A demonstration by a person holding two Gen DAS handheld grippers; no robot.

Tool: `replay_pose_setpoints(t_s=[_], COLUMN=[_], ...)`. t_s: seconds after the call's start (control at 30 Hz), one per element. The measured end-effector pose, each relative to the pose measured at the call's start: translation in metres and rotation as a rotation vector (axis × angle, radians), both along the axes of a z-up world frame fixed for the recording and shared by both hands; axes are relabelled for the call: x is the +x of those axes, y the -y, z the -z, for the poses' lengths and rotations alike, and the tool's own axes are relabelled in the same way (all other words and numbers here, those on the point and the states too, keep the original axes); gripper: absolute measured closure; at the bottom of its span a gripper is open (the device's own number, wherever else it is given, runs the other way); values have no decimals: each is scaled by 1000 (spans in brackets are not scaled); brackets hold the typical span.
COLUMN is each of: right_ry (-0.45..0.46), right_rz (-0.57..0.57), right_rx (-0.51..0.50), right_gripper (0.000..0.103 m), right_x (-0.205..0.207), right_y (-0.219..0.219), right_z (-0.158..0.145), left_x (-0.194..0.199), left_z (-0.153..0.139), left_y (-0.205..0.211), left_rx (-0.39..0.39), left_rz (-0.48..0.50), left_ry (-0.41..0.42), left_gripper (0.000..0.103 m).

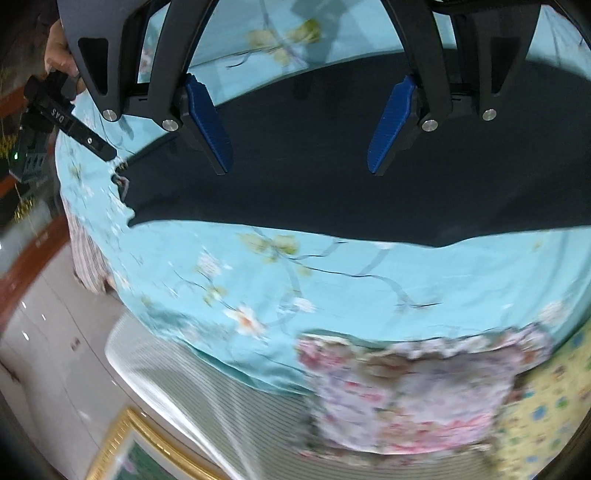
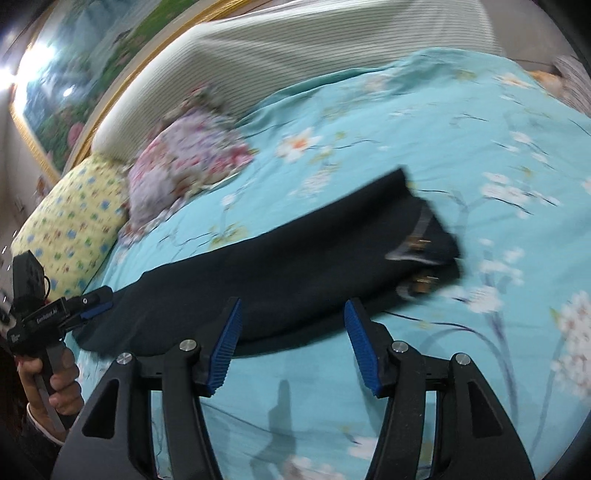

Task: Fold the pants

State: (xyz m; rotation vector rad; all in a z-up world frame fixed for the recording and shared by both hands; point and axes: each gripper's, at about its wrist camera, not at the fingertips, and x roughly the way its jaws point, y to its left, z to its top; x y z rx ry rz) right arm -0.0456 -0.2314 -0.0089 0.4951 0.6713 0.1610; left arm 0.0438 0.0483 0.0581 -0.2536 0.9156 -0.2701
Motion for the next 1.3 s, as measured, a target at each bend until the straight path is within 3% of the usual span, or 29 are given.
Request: replay_pose_setpoints(t_s=[0.3,0.57,0.7,0.77,0.83,0.9,1.2,1.3], right_ry=[-44,-95,-72,-71,-92,-87,-15,22], right_rz=[96,181,232,245,247,218,143,124], right_rx=[54,237,239,221,215,238,264,318], right_gripper=[43,43,43,50,79,87,90,90], right_x=[-1,16,29,35,38,34,4,3], right_y=[31,54,56,57,62,71,84,87], right_z=[13,39,39,41,46,49,58,63], left_x=[30,61,77,85,91,98,132,141], left_z=[4,10,14,15,17,19,36,44], left_y=[67,111,130,140,150,161,242,271], left_rx=[56,89,100,98,100,101,126,153], left_rz=[170,275,324,346,368,395,670,759], left_ry=[-3,-21,-39,-50,-58,-64,-138,-170], left_gripper=[25,23,23,23,23,23,23,23])
